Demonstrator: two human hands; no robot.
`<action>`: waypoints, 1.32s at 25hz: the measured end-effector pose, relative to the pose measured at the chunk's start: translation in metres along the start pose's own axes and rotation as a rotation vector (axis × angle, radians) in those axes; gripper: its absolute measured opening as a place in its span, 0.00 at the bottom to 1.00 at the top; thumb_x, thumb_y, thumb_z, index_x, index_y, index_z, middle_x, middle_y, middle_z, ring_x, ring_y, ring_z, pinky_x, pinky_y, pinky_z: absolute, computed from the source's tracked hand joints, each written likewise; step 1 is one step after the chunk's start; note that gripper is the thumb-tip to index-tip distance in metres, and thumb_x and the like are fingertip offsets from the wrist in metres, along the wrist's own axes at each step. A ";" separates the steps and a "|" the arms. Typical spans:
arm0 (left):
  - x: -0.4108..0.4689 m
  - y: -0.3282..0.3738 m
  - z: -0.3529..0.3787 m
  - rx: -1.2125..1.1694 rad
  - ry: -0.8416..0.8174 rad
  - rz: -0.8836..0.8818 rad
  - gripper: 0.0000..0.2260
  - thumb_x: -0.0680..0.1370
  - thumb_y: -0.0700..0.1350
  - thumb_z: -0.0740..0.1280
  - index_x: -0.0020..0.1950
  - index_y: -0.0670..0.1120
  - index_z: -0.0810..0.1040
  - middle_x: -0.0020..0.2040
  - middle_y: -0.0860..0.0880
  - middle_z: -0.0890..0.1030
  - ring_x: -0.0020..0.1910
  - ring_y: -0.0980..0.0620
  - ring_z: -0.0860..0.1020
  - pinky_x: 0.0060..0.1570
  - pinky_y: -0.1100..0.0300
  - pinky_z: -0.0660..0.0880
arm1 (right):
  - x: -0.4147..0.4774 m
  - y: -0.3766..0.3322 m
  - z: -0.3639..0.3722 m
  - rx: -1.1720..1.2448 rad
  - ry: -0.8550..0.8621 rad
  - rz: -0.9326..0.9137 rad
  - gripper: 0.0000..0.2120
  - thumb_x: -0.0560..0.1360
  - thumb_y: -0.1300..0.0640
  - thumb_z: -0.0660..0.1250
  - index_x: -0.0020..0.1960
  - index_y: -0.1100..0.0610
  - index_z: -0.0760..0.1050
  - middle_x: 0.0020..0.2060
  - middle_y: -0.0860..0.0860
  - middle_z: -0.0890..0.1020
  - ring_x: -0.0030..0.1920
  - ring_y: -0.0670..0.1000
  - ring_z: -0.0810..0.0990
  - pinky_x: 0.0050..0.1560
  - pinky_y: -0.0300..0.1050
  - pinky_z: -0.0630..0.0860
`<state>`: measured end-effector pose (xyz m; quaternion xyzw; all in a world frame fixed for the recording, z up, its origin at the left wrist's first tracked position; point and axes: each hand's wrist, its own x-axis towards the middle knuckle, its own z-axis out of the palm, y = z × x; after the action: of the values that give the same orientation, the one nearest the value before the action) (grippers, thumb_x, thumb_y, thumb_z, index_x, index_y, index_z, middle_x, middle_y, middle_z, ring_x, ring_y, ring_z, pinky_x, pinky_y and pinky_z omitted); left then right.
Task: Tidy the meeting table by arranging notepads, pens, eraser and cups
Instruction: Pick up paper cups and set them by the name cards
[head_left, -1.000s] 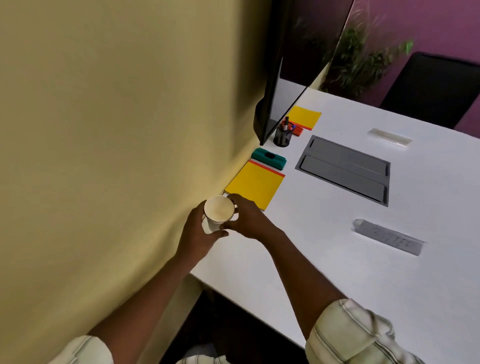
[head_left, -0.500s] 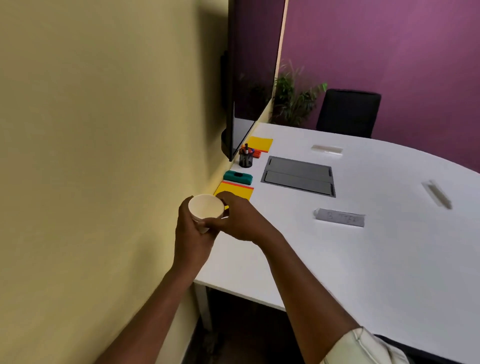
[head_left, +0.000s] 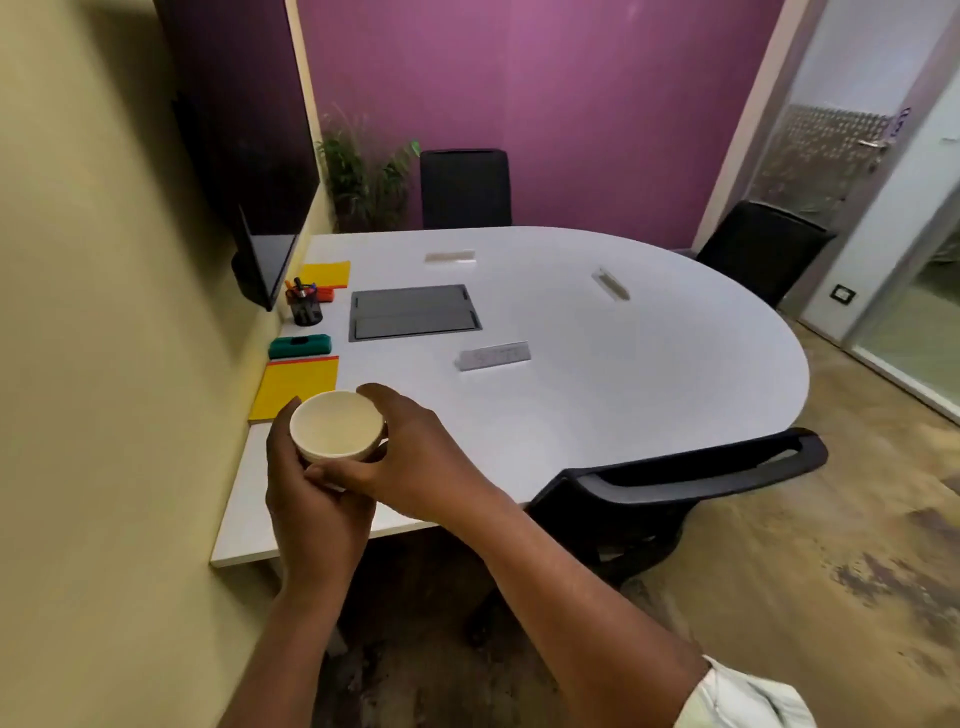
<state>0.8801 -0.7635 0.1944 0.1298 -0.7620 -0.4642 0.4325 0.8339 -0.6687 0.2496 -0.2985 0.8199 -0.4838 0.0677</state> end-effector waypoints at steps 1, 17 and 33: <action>-0.006 0.010 0.011 -0.033 -0.030 0.004 0.34 0.67 0.39 0.74 0.70 0.42 0.65 0.65 0.43 0.75 0.60 0.52 0.73 0.51 0.74 0.69 | -0.011 0.003 -0.014 -0.002 0.032 0.024 0.38 0.67 0.44 0.76 0.70 0.53 0.65 0.64 0.50 0.75 0.61 0.51 0.74 0.53 0.41 0.74; -0.155 0.217 0.259 -0.369 -0.405 0.098 0.30 0.69 0.50 0.72 0.68 0.45 0.67 0.57 0.58 0.74 0.53 0.67 0.73 0.50 0.81 0.67 | -0.193 0.112 -0.298 -0.013 0.519 0.160 0.37 0.66 0.45 0.76 0.70 0.48 0.65 0.63 0.44 0.75 0.61 0.44 0.74 0.54 0.30 0.68; -0.235 0.302 0.509 -0.440 -0.505 -0.026 0.32 0.65 0.49 0.76 0.66 0.48 0.68 0.51 0.67 0.76 0.49 0.71 0.76 0.44 0.79 0.70 | -0.229 0.263 -0.516 0.041 0.563 0.259 0.33 0.65 0.47 0.77 0.66 0.47 0.69 0.51 0.40 0.74 0.50 0.36 0.76 0.41 0.21 0.67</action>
<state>0.6843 -0.1584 0.2158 -0.0760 -0.7248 -0.6406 0.2419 0.7023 -0.0606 0.2595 -0.0443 0.8277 -0.5513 -0.0948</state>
